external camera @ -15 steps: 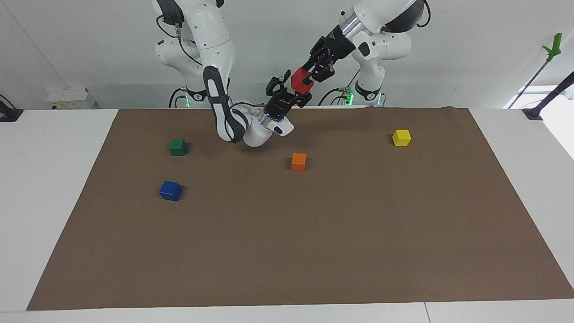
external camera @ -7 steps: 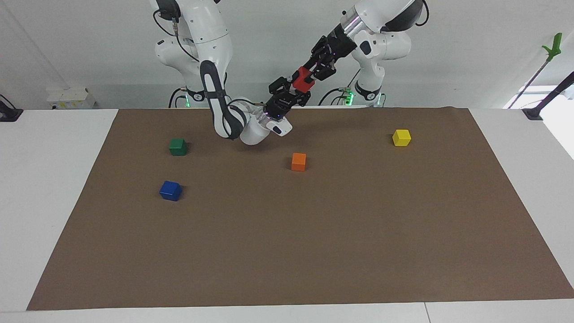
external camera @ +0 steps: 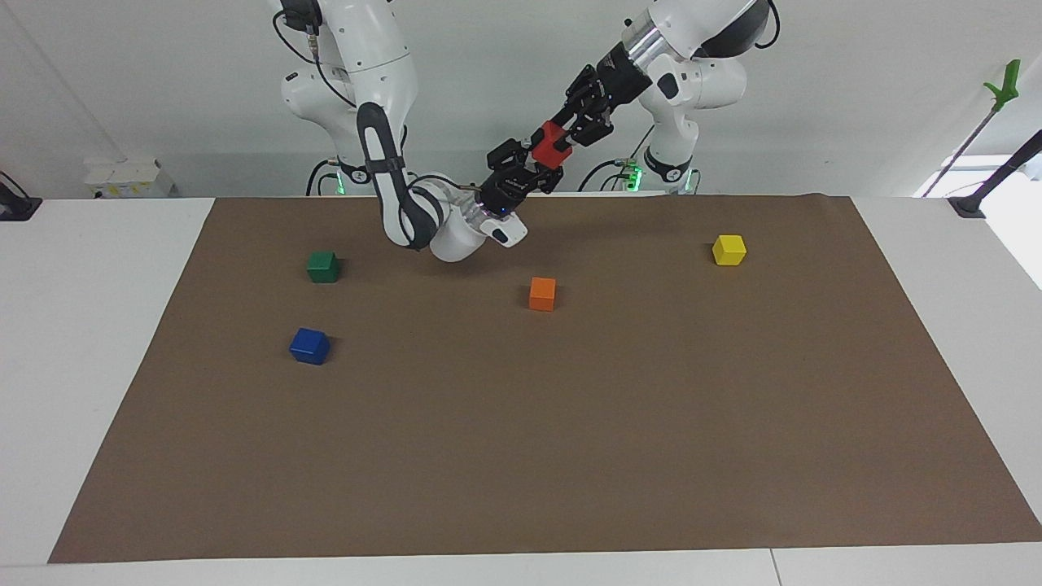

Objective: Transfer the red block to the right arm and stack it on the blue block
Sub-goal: 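Close the right gripper on the red cube held by the left gripper, then open the left gripper and withdraw it from the red cube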

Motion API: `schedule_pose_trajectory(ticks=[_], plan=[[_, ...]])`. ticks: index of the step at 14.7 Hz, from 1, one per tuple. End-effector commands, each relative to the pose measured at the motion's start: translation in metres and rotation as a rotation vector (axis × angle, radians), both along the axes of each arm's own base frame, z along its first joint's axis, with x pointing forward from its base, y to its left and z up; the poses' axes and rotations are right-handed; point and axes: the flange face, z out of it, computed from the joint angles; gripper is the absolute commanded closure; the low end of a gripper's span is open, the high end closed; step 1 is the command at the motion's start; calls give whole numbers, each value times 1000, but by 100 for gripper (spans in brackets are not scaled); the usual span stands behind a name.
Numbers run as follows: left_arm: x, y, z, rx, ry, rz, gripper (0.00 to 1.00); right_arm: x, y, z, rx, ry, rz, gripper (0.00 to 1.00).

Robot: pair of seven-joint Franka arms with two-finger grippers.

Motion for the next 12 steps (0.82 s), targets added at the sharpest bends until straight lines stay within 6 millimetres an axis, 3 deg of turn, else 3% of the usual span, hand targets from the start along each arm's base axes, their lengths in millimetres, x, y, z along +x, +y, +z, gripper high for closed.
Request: schedule_pose_trajectory(ticks=[1, 3, 4, 5, 9, 12], plan=[[-14, 2, -4, 13, -20, -33, 100, 12, -19, 9, -6, 50, 10, 100], [-14, 1, -3, 12, -24, -34, 100, 12, -19, 9, -6, 50, 12, 100], [-15, -1, -3, 14, -24, -35, 41, 12, -19, 9, -6, 50, 12, 100], [-17, -3, -2, 19, -24, -28, 0, 13, -20, 9, -6, 50, 10, 100], [-19, 0, 4, 19, -35, -26, 0, 13, -19, 9, -6, 51, 11, 100], [-7, 25, 15, 18, -58, 20, 0, 14, -21, 9, -7, 52, 9, 100]])
